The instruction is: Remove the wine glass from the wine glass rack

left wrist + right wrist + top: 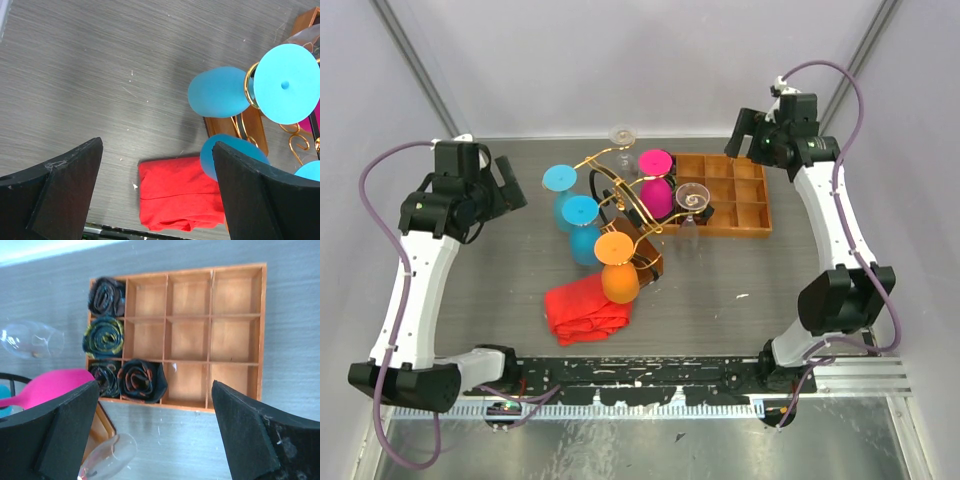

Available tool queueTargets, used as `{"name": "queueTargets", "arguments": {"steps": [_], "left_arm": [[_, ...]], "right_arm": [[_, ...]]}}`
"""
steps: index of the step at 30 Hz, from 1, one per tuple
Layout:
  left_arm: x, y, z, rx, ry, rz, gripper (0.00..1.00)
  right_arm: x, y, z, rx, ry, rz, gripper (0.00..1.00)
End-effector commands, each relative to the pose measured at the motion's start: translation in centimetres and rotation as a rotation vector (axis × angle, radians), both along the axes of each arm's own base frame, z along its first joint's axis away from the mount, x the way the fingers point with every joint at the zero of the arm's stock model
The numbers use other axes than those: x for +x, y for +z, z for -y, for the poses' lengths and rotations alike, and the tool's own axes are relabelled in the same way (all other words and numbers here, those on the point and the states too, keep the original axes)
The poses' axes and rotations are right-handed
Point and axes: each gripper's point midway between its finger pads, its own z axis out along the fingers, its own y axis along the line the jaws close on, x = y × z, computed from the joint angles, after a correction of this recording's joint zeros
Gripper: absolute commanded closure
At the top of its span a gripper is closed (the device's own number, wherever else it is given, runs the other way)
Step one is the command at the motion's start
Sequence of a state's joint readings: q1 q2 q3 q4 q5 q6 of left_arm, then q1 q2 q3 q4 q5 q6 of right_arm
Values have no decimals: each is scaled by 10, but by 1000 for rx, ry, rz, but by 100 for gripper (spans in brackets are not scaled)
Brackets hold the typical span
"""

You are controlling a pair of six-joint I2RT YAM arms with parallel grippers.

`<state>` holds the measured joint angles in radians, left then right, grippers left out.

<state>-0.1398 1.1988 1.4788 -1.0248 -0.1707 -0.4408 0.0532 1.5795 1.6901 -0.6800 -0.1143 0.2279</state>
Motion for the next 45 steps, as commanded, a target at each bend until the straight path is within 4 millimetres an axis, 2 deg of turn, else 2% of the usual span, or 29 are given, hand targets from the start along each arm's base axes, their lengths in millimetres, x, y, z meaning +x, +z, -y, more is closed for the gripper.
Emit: {"name": "queueTargets", "arguments": {"steps": [1, 4, 6, 8, 10, 14, 16, 17, 19, 22, 24, 29, 35, 40, 43, 45], "left_arm": [[-6, 4, -3, 25, -16, -23, 2], [-6, 7, -4, 24, -7, -1, 2], [-5, 9, -2, 12, -15, 6, 2], [-4, 9, -1, 9, -13, 6, 2], [-4, 9, 0, 7, -18, 5, 2], [-3, 6, 6, -22, -35, -6, 2], [-3, 0, 9, -42, -35, -18, 2], [-3, -1, 11, -51, -35, -22, 2], [-4, -4, 11, -57, -36, -31, 2], [-5, -4, 10, -51, -32, -30, 2], [-6, -4, 10, -52, -32, -29, 2], [-7, -6, 13, -70, -33, -28, 2], [-8, -8, 20, -107, -48, -35, 2], [-10, -5, 17, -98, -32, -38, 2], [-10, -1, 14, -86, -32, -33, 2], [-11, 1, 15, -88, -36, -30, 2]], "right_arm": [[0, 25, 0, -7, -15, 25, 0], [1, 23, 9, 75, -103, 151, 0], [0, 18, -4, 129, -21, 71, 1], [1, 1, -13, 131, 8, -15, 1], [4, -26, -17, 129, 29, -114, 1], [12, -103, -14, 48, 48, -376, 1], [22, -136, -1, -61, 10, -435, 1], [28, -145, 6, -102, -10, -445, 1], [39, -152, 8, -116, -22, -429, 1], [54, -147, 7, -100, -35, -379, 0], [59, -151, 6, -98, -39, -395, 0], [68, -161, -14, -34, 40, -407, 1], [66, -204, -38, -67, 125, -540, 3], [71, -216, -49, -93, 127, -536, 3], [74, -221, -45, -125, 90, -548, 3], [74, -227, -31, -165, 16, -576, 1]]}}
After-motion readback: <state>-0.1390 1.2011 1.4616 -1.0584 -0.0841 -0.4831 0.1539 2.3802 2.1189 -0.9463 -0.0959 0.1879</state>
